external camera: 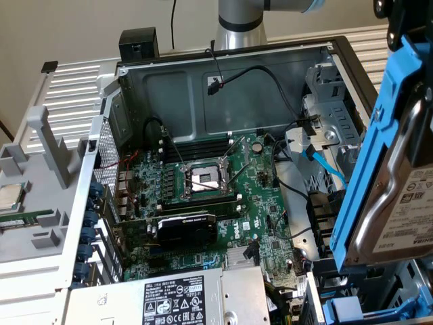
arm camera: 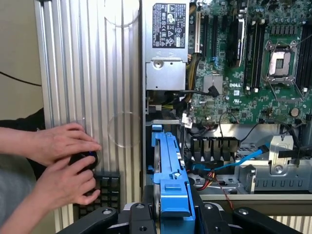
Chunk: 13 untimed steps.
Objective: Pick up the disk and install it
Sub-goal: 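Insert the disk into the insertion slot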
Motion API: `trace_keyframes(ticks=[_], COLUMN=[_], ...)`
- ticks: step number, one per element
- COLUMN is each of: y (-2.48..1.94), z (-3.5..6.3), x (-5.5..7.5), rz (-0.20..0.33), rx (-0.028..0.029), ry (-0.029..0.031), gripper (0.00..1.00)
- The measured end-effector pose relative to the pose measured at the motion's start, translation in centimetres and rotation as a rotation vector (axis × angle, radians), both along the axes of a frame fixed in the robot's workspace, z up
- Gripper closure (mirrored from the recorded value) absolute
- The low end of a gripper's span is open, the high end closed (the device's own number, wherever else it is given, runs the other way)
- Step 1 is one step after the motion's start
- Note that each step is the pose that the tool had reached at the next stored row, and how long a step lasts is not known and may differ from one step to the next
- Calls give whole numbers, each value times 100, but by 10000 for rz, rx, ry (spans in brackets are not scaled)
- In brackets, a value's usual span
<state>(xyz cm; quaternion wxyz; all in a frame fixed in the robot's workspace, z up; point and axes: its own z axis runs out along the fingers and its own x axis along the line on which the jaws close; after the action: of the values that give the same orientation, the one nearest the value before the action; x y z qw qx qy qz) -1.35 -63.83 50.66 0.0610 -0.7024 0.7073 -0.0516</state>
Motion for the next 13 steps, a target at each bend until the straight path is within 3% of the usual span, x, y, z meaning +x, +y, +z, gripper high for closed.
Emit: trace_keyframes(ticks=[8,10,12,13], y=[2,-4,-42,-54], z=[-6,-20,-42,-57], x=[56,58,60,59], rz=[1,0,1,-2], rx=[23,130,258,283], ry=[-20,-36,-36,-36], gripper=[63,63,63,63])
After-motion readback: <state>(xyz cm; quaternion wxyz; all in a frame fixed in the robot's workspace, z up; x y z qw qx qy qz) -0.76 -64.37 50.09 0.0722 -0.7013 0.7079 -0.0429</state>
